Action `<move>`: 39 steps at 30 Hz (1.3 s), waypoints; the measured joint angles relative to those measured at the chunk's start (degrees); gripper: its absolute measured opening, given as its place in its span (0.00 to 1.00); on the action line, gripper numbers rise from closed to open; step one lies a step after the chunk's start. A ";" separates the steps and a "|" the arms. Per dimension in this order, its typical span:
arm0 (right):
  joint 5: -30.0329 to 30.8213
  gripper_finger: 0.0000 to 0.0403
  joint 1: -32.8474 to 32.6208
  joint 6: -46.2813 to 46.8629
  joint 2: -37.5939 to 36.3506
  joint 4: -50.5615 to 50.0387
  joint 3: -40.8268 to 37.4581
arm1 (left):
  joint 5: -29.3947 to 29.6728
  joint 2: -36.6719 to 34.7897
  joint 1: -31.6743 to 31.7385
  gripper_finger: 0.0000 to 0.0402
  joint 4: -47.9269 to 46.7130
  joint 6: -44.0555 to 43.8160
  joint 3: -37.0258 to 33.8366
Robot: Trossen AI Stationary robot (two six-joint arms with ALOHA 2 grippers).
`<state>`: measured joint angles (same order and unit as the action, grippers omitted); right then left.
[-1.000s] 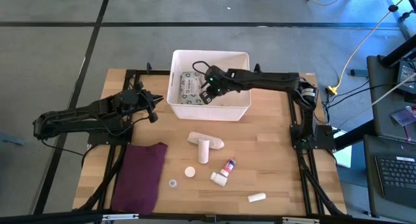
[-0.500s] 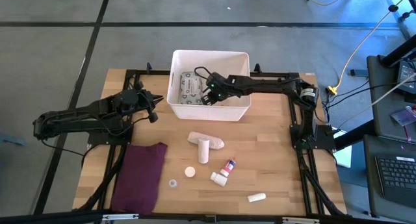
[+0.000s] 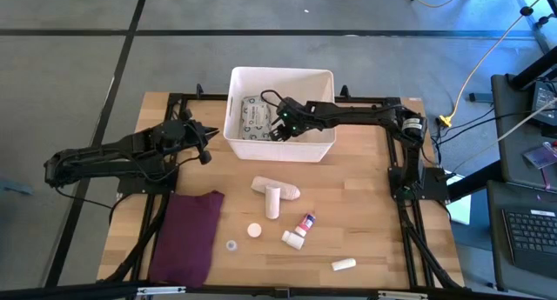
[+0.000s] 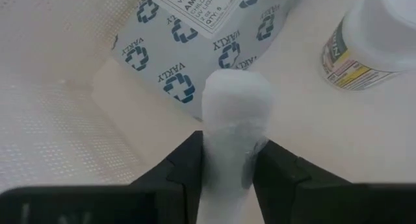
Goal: Pick & place medical supplies in basket/bin
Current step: Put the top white rolled gauze into the white bin, then put the top white bandage into the white bin
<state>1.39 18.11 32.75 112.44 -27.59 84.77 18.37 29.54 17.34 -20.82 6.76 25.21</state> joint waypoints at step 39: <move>16.45 0.51 -21.35 -19.42 -5.28 -33.79 40.41 | -0.01 -0.02 0.00 0.08 -0.01 -0.07 0.00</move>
<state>17.84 -3.24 13.33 107.16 -61.38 125.19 18.36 29.52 17.34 -20.83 6.70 25.21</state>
